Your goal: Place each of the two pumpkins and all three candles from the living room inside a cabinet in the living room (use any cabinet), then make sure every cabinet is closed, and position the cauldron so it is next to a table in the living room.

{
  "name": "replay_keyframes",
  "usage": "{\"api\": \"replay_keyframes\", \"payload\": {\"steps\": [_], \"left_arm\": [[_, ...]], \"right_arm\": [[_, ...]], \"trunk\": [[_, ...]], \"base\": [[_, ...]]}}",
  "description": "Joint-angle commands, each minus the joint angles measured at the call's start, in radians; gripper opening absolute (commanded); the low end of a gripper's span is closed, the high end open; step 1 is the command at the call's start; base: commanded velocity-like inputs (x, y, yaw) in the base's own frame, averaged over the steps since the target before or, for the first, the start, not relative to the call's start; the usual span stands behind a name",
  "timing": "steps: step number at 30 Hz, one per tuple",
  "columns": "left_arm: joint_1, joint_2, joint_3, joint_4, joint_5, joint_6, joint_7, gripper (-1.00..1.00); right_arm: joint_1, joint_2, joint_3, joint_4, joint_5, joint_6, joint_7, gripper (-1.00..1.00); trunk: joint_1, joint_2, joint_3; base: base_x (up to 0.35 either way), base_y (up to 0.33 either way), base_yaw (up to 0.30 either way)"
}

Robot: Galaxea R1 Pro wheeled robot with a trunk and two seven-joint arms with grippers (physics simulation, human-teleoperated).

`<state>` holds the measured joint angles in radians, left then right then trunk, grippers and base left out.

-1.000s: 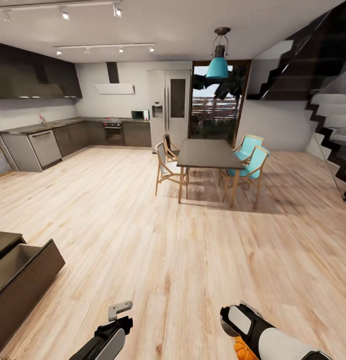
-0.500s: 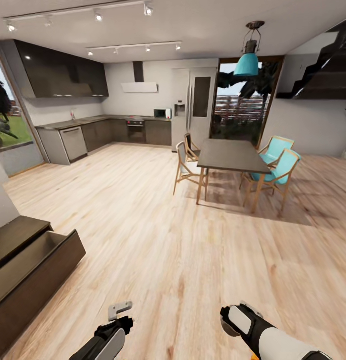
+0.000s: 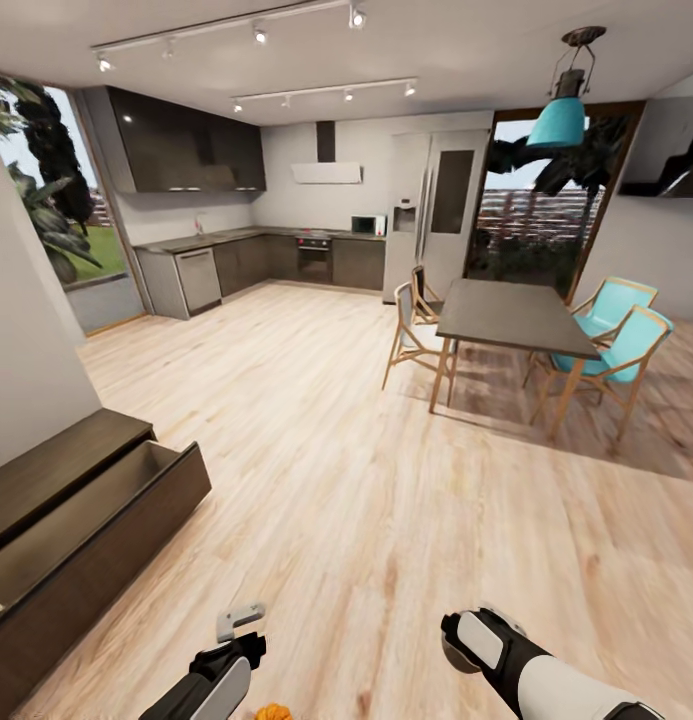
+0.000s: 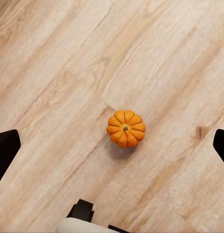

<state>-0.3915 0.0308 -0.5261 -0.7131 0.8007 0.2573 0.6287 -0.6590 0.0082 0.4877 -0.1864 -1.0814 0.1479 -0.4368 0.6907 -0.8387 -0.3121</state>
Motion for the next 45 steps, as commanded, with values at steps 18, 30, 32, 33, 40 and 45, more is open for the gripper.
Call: {"api": "replay_keyframes", "payload": {"steps": [18,30,32,33,40,45], "left_arm": [[-0.001,0.001,-0.006,-0.002,0.005,0.003,0.008,1.0],[-0.001,0.001,-0.006,-0.002,0.004,0.003,0.008,1.0],[-0.001,0.001,-0.006,-0.002,0.005,0.003,0.008,1.0],[-0.001,0.001,-0.006,-0.002,0.005,0.003,0.008,1.0],[-0.001,0.001,-0.007,-0.002,0.005,0.003,0.008,1.0],[-0.001,0.001,-0.008,-0.002,0.005,0.002,0.008,1.0]], "right_arm": [[-0.001,-0.001,0.008,-0.002,0.002,0.007,-0.007,-1.0],[-0.001,0.0,0.008,-0.002,0.003,0.007,-0.007,-1.0],[-0.001,-0.001,0.008,-0.002,0.003,0.007,-0.007,-1.0],[-0.001,-0.001,0.008,-0.002,0.003,0.007,-0.007,-1.0],[-0.001,-0.001,0.008,-0.002,0.003,0.007,-0.007,-1.0],[-0.001,-0.001,0.008,-0.002,0.003,0.007,-0.007,-1.0]], "trunk": [[0.0,-0.001,-0.009],[0.0,-0.001,-0.014],[0.0,-0.001,-0.015],[0.0,-0.001,-0.015],[0.0,-0.001,-0.018],[0.0,-0.001,-0.02]], "base": [[0.042,-0.04,0.274],[0.105,-0.081,0.274],[0.137,-0.217,0.274],[0.138,-0.238,0.273],[0.062,-0.095,0.274],[0.007,-0.006,0.274]]}}
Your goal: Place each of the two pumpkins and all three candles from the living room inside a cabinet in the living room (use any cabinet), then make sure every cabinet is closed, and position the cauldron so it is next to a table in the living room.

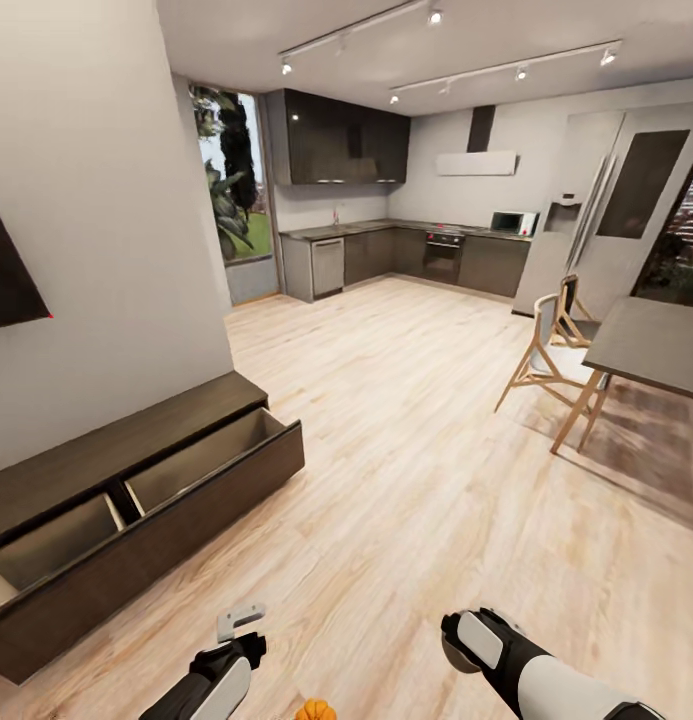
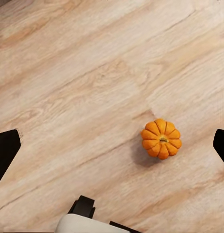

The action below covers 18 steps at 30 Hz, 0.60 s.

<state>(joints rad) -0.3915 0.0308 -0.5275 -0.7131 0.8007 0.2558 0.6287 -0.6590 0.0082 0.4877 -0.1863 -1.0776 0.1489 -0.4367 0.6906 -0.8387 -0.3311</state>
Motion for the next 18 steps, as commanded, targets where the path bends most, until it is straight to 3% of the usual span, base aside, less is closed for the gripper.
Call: {"api": "replay_keyframes", "payload": {"steps": [1,10,18], "left_arm": [[-0.001,0.001,-0.006,-0.002,0.005,0.003,0.008,1.0],[-0.001,0.001,-0.005,-0.002,0.004,0.003,0.008,1.0],[-0.001,0.001,-0.005,-0.002,0.004,0.003,0.008,1.0]], "right_arm": [[-0.001,-0.001,0.008,-0.002,-0.001,0.006,-0.007,-1.0],[-0.001,-0.001,0.008,-0.004,0.0,0.006,-0.007,-1.0],[-0.001,0.002,0.009,-0.004,0.002,0.006,-0.007,-1.0]], "trunk": [[0.0,-0.001,-0.002],[0.0,-0.001,-0.006],[0.0,-0.001,-0.006]], "base": [[0.054,-0.034,0.274],[0.193,-0.156,0.272],[0.17,-0.093,0.14]]}}
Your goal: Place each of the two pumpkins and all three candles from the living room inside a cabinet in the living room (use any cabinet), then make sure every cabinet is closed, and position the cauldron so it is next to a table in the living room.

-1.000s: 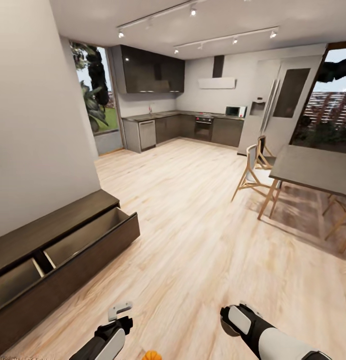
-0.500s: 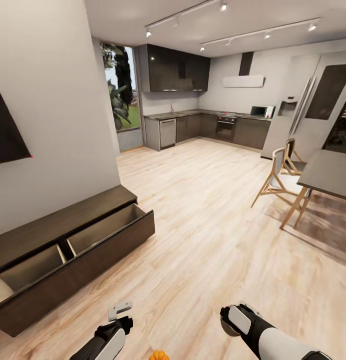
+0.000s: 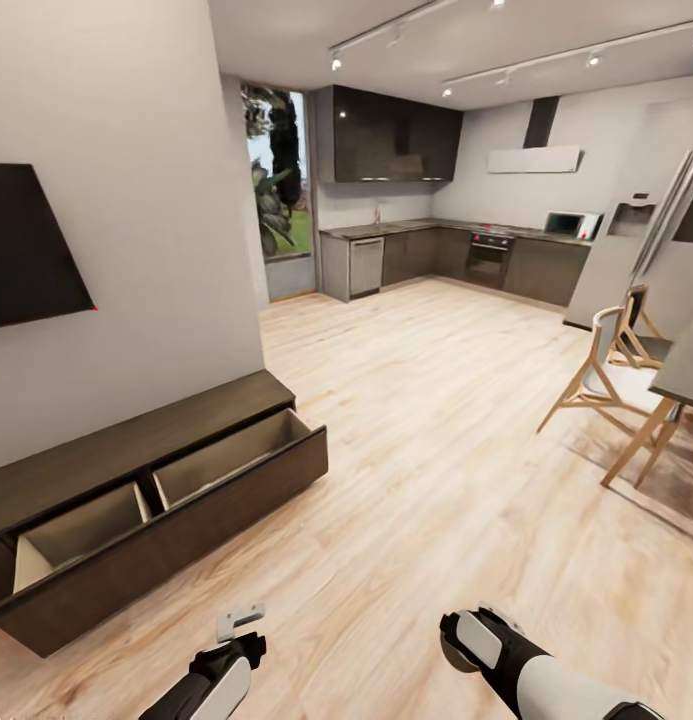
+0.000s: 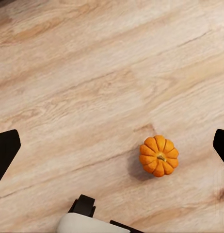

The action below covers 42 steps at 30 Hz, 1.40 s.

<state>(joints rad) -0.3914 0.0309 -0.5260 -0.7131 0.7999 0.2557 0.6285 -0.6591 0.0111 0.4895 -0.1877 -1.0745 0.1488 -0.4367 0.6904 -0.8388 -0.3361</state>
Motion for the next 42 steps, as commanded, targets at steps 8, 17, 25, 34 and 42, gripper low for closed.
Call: {"api": "replay_keyframes", "payload": {"steps": [8,17,25,34,42], "left_arm": [[-0.001,0.001,-0.006,-0.002,0.005,0.004,0.008,1.0],[-0.001,0.001,-0.006,-0.002,0.005,0.004,0.008,1.0],[-0.001,0.001,-0.007,-0.002,0.005,0.004,0.008,1.0],[-0.001,0.001,-0.007,-0.002,0.005,0.004,0.008,1.0],[-0.001,0.001,-0.007,-0.002,0.005,0.004,0.008,1.0]], "right_arm": [[0.0,-0.003,0.008,-0.002,-0.002,0.006,-0.007,-1.0],[0.0,0.001,0.008,-0.002,-0.001,0.006,-0.007,-1.0],[0.0,0.001,0.008,-0.002,-0.001,0.006,-0.007,-1.0],[0.0,0.001,0.008,-0.002,-0.001,0.006,-0.007,-1.0],[0.0,0.001,0.009,-0.003,0.0,0.006,-0.007,-1.0]], "trunk": [[0.0,-0.001,-0.004],[0.0,-0.001,-0.006],[0.0,-0.001,-0.008],[0.0,-0.001,-0.011],[0.0,-0.001,-0.012]], "base": [[0.095,-0.123,0.269],[0.007,-0.01,0.147],[0.009,-0.035,0.264],[0.059,-0.159,0.227],[0.141,-0.141,0.028]]}}
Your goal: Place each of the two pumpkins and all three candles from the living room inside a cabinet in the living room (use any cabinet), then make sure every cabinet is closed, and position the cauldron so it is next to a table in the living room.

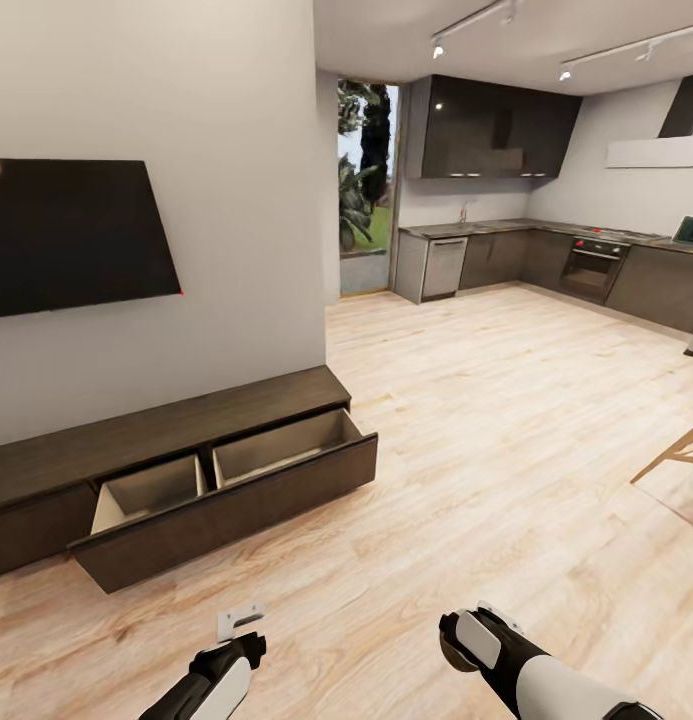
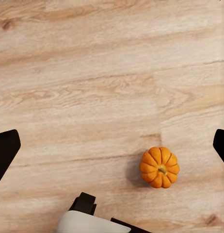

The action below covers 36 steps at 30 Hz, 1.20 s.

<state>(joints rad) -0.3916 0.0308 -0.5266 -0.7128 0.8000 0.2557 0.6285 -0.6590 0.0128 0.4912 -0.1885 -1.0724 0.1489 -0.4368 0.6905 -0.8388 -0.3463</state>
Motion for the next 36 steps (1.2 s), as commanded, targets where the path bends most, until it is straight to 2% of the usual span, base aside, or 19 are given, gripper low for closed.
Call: {"api": "replay_keyframes", "payload": {"steps": [1,19,36], "left_arm": [[-0.001,0.001,-0.006,-0.002,0.005,0.004,0.008,1.0],[-0.001,0.001,-0.006,-0.002,0.005,0.004,0.008,1.0],[-0.001,0.0,-0.007,-0.002,0.005,0.004,0.008,1.0]], "right_arm": [[-0.001,-0.001,0.007,-0.002,-0.003,0.006,-0.007,-1.0],[-0.001,-0.006,0.007,-0.009,-0.003,0.0,-0.007,-1.0],[-0.001,-0.007,0.009,-0.009,-0.002,-0.007,-0.007,-1.0]], "trunk": [[0.0,-0.001,-0.001],[0.0,-0.001,-0.001],[0.0,-0.001,-0.001]], "base": [[0.074,-0.084,0.151],[0.03,-0.03,0.157],[0.0,0.0,0.008]]}}
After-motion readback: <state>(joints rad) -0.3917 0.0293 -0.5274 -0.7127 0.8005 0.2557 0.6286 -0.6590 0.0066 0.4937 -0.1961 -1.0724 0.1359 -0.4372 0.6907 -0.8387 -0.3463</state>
